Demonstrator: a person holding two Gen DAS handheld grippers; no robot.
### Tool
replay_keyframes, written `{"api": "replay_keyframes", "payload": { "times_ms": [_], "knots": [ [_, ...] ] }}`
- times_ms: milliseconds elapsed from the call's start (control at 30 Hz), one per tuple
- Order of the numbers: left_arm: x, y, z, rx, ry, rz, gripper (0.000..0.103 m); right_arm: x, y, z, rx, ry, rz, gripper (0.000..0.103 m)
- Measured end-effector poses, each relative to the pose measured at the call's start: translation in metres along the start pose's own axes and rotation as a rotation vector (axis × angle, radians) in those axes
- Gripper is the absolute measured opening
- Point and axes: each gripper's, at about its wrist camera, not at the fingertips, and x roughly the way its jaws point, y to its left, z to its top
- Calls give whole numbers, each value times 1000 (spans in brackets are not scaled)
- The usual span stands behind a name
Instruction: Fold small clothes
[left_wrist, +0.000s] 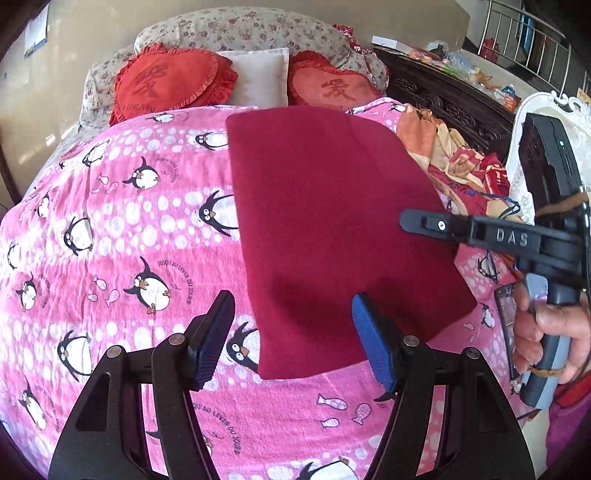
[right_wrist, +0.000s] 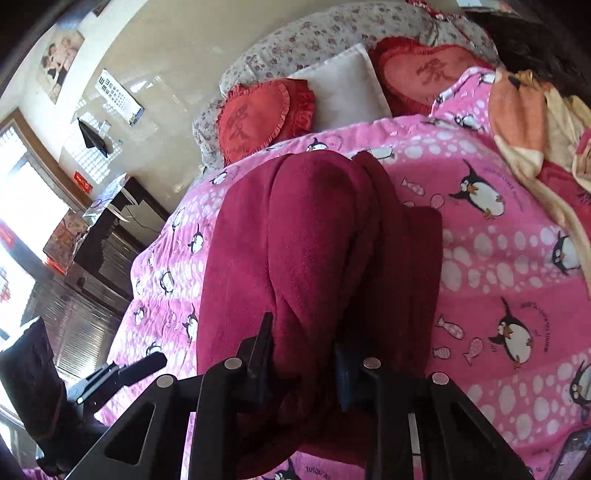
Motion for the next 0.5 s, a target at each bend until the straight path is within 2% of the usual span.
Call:
{"api": "replay_keyframes", "payload": {
  "times_ms": [100, 200, 367, 500],
  "knots": [
    [16, 0, -1, -7, 48, 16, 66, 17, -18, -7, 63, 34, -21, 26],
    [17, 3, -3, -19, 51, 23, 66, 9, -33, -6, 136, 14, 8, 34],
    [12, 6, 4, -19, 16, 54, 66, -33, -8, -3, -23, -80, -90, 35],
    [16, 6, 14, -36, 6, 81, 66, -42, 19, 1, -124, -103, -41, 35]
  ]
}}
